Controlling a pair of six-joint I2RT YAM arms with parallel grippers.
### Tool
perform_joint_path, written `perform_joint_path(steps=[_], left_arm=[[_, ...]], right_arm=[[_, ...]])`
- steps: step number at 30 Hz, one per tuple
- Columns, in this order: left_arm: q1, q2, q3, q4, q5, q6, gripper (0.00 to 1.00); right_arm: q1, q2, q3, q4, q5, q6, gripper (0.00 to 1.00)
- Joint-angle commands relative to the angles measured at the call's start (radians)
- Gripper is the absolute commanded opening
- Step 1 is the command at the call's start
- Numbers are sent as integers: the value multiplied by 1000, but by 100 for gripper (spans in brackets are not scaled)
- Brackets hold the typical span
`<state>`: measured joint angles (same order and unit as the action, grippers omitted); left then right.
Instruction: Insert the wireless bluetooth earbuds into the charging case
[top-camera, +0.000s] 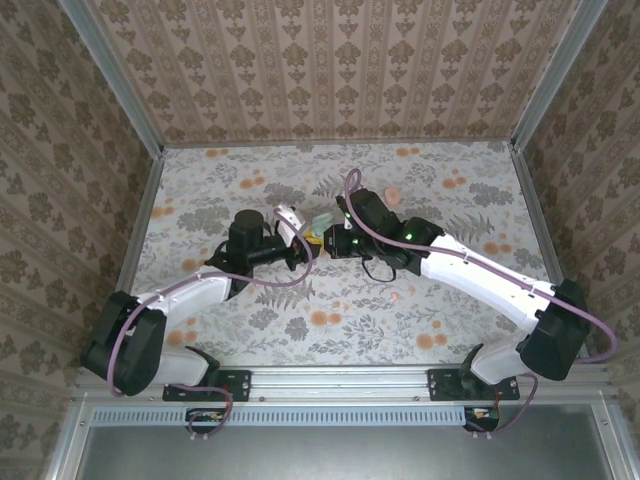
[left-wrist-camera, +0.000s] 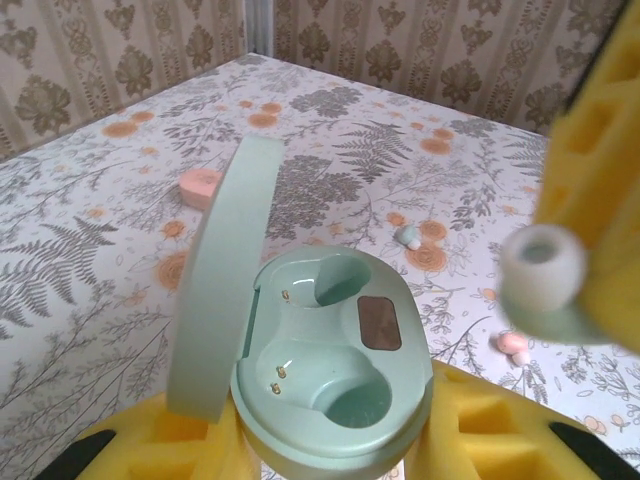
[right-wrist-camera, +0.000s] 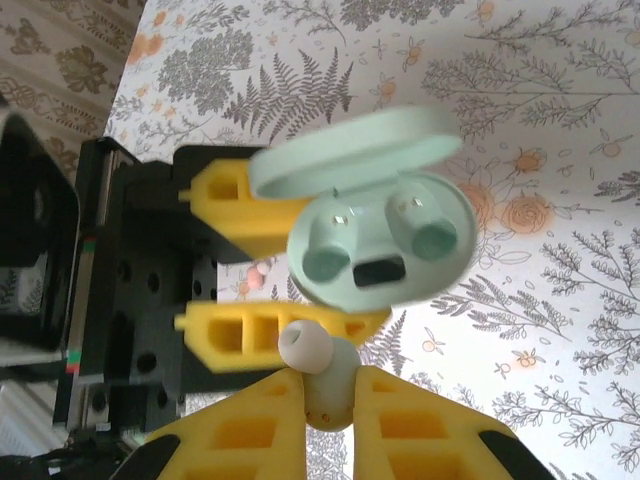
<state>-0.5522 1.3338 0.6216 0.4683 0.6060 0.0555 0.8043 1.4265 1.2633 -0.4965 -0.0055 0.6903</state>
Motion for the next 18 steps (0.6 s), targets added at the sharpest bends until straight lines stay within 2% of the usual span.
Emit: perform_joint_path(steps=[1,6,9,13,18], left_arm=[[44,-7,-17,17,15,-53,11],[90,-25,-45,4,-10,-66,11],[132,-32,-51,-4,-12,-69,11],[135,-40,-54,-11,-20,-76,11],[130,-60,-79,-10,-34,-93,11]], right_arm=[[-20,-62,-43,9,-54,21,13],[-55,-102,-147,-17,-70,29,13],[-81,-89,-254,50,-116,22,13],[-104,65,-325,144,-208,-37,13],[-105,302,-268,180,-318,-168,12]])
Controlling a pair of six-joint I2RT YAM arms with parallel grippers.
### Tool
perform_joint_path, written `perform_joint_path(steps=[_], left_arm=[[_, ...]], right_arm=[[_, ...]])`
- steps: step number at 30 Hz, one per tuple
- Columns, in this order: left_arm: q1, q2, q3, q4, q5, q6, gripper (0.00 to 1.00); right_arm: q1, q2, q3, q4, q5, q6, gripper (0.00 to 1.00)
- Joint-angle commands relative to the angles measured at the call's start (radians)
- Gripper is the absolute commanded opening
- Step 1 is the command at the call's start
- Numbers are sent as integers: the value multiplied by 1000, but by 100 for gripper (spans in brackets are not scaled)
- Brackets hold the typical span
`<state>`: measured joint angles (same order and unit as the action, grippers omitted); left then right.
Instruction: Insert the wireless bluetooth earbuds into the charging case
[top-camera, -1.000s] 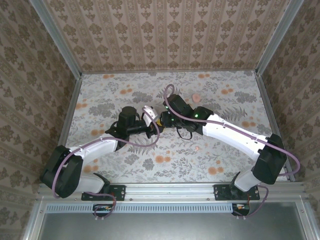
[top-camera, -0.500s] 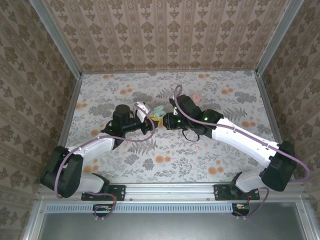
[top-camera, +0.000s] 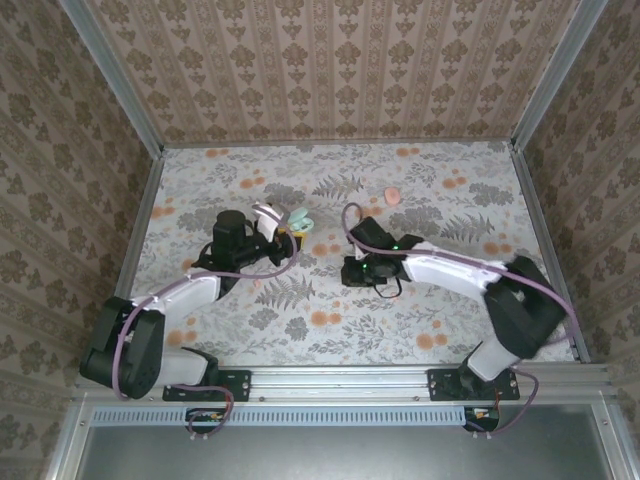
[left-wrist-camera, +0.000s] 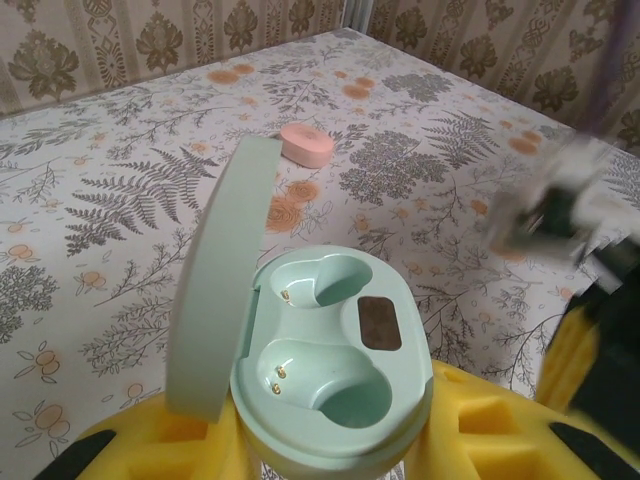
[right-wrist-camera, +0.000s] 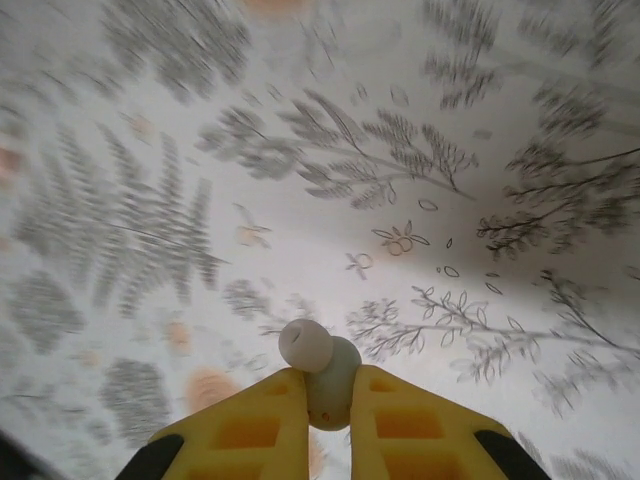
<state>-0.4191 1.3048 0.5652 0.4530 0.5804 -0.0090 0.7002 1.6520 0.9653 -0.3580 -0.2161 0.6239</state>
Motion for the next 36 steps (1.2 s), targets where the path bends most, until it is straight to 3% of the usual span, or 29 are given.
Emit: perform_joint_path(steps=[1,10,17,22,29,36], left_arm=[[-4,-38,-27,1,-10,-32,11],[-28,-121,-57,-66,-54,-10,11],[-29,-156,-67,-88,-71,7,11],[-29,-157,-57,-97,-69,14,11],[-29,-155,-57,-94,-69,15,11],[-29,-150,-57,-96,-61,17,11]], right_arm=[[-1,119,52,30,-122,-137,12],[-41,333,242,-154,-140,-337,15],[-71,245,265,-221,-103,-341,35],[-77,150,268,-257,-42,-276,39],[-46,54,179,-122,-21,-38,34],[18,132,237,-117,37,6,22]])
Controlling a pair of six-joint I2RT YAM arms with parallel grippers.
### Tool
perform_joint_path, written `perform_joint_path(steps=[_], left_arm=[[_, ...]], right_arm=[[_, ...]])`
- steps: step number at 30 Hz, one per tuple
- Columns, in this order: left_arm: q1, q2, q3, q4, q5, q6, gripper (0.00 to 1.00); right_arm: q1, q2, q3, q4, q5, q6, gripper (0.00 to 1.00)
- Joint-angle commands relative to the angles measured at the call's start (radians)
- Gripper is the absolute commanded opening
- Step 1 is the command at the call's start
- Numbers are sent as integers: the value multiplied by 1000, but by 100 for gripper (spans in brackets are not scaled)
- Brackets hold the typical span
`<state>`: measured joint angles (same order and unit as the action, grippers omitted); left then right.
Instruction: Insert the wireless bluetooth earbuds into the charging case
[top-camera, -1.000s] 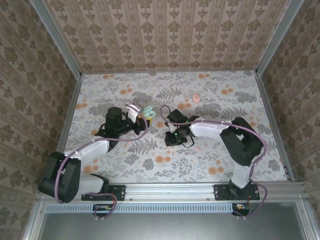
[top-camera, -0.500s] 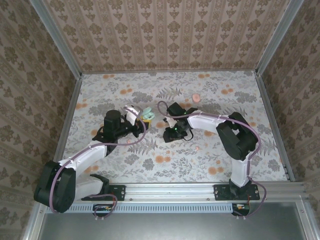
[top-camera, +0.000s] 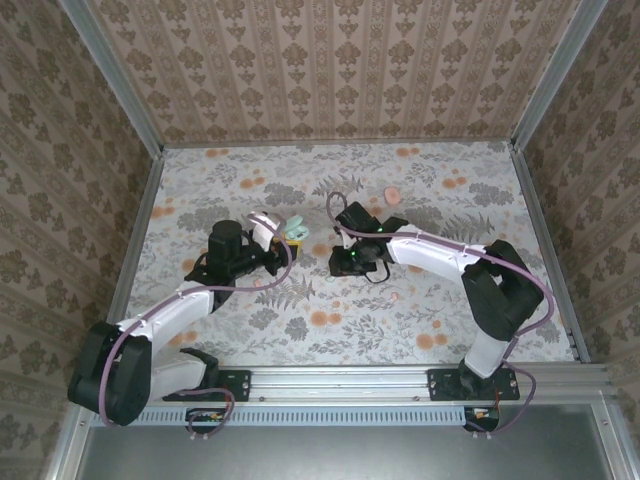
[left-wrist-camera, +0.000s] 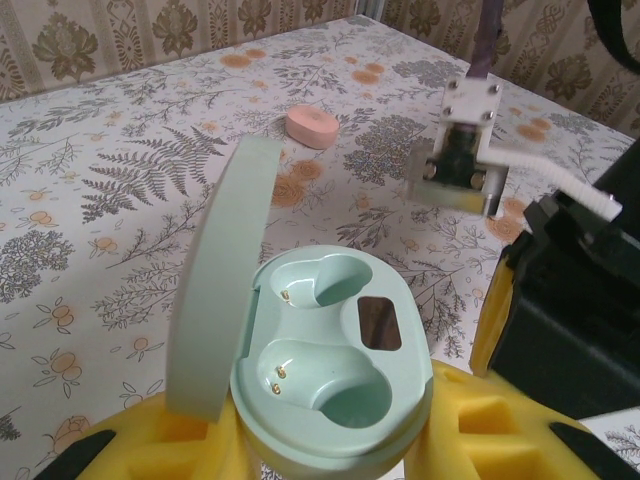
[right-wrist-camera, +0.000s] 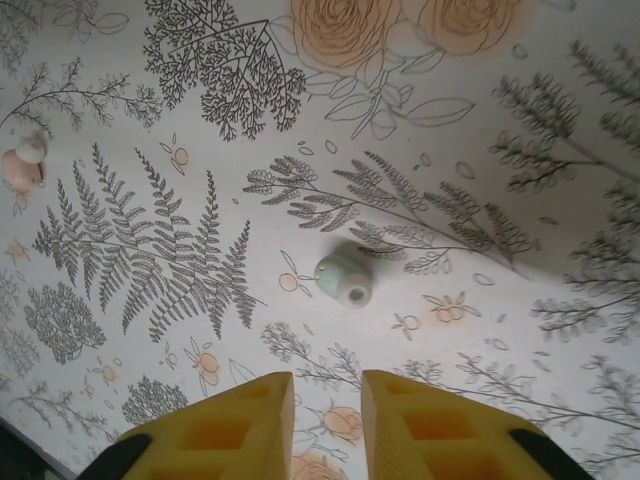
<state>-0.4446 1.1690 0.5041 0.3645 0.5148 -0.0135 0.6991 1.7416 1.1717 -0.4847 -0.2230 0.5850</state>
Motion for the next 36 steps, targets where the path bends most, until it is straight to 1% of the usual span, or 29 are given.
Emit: perform_joint_path(steps=[1,6,19,25,36], left_arm=[[-3,-17,4,-12,5,24,11],[-3,-36,-5,-23,1,27,11],[-5,-38,-10,-23,-6,29,11],[-4,-38,-9,-30,-9,35,11],[-3,-37,-12,-36,-11,37,11]], right_arm=[[34,61,53,0,54,28,21],[72,130,125,-75,92,-55,17],[89,220,227,-149,139,-260,17],[88,255,253,-169,137,-303,17],[89,283,256,-187,195,-318,18]])
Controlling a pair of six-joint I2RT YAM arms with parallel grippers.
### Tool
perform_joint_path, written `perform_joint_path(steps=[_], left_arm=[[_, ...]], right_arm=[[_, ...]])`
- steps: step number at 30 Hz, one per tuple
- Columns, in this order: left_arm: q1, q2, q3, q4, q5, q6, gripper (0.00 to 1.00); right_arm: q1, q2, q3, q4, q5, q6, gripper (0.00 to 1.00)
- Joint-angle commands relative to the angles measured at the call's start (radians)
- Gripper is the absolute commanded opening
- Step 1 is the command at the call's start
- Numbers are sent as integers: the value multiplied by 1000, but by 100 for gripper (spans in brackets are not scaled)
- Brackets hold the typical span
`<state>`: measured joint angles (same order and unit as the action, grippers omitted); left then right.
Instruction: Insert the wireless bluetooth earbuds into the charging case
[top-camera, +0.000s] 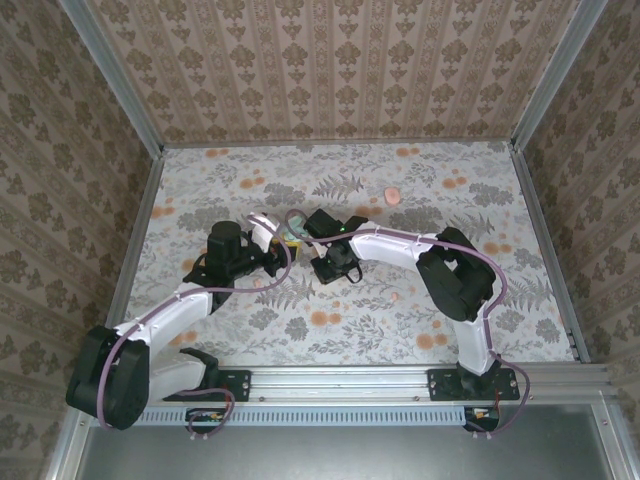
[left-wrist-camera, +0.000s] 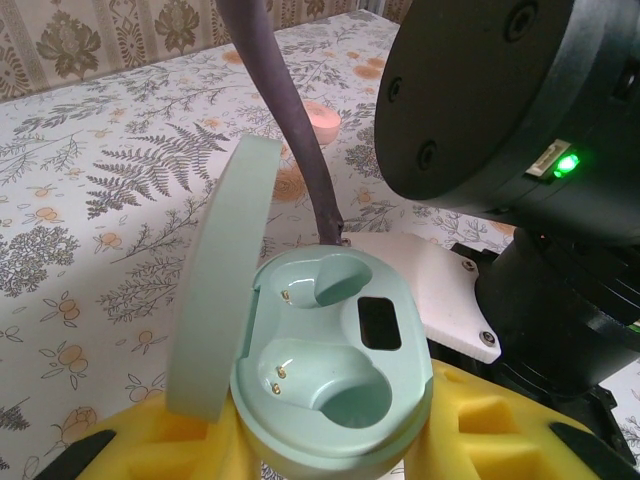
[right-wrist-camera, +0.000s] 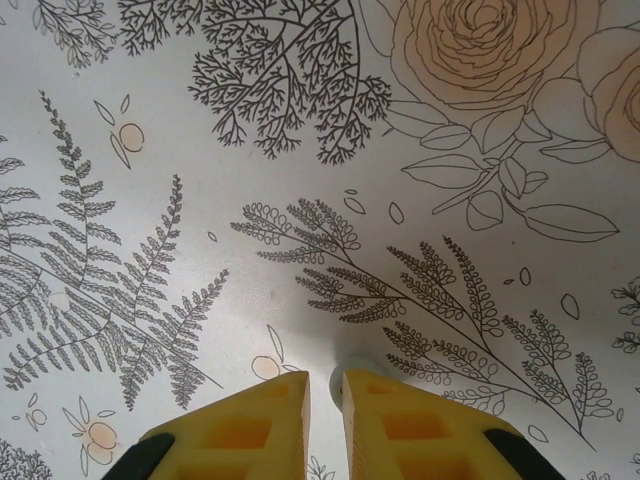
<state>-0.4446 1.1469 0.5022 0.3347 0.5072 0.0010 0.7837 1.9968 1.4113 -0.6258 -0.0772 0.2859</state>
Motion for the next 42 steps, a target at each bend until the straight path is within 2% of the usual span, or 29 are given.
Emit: perform_joint_path(steps=[1,18,28,36,42], left_arm=[[-4,-16,-10,-6,-3,23,11],[-4,-16,-8,-6,-5,22,11],[-4,-21,-8,-12,-4,22,11],[-3,-14,1,-10,1,24,11],[-3,4,11,-5,12,23,11]], right_arm=[[3,27,13,-46,54,-19,18],[-24,18,-15,-22,91,-23,24],[-68,14,-43,15,45,-16,24],[-149,-28,-112,136,-109,71,24],[-156,-68,-107,115,-102,66,24]])
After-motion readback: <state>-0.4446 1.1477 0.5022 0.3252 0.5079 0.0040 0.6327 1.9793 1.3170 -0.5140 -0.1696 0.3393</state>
